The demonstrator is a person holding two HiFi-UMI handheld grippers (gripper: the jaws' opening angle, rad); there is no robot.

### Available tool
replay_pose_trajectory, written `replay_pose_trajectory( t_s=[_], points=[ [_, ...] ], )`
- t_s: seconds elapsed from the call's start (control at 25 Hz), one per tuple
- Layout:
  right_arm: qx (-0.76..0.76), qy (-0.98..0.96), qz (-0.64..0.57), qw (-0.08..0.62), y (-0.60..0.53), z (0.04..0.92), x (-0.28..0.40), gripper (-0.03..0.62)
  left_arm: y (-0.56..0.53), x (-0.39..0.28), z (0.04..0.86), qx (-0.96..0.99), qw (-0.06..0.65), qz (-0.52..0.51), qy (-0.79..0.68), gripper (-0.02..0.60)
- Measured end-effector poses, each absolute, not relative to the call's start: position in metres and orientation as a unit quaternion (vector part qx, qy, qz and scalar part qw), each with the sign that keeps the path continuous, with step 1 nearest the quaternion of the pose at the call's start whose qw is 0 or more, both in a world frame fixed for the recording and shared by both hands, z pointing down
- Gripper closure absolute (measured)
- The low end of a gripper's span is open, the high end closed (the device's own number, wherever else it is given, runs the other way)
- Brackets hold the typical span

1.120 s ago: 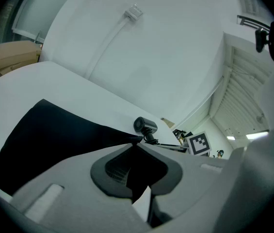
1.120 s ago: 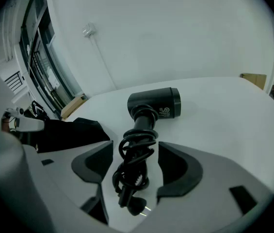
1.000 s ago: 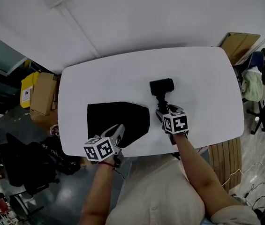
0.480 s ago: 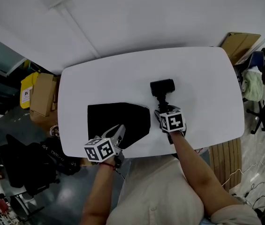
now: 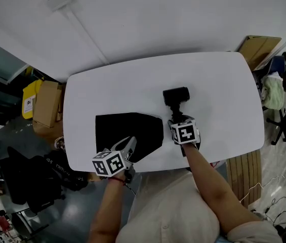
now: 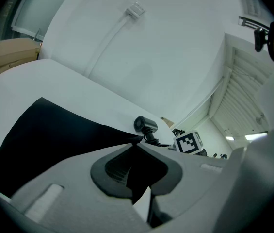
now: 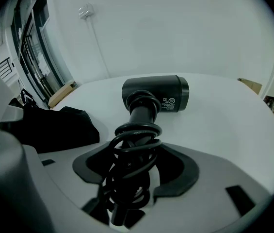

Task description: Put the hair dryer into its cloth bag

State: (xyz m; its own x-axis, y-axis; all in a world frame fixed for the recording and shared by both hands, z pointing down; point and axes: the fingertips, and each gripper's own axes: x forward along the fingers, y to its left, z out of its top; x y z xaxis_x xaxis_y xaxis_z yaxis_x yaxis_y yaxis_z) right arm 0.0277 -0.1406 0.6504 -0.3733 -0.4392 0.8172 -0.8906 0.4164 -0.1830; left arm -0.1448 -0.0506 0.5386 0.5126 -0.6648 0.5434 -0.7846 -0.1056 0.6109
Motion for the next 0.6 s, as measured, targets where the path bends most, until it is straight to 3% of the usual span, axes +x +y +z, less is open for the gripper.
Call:
replay_pose_trajectory(
  t_s=[0.6],
  points=[
    [0.441, -0.764, 0.318, 0.346, -0.141, 0.6498, 0.0312, 0.354, -0.0458, -0.1446, 0.5403, 0.74, 0.457, 0.067, -0.488, 0.551]
  ],
)
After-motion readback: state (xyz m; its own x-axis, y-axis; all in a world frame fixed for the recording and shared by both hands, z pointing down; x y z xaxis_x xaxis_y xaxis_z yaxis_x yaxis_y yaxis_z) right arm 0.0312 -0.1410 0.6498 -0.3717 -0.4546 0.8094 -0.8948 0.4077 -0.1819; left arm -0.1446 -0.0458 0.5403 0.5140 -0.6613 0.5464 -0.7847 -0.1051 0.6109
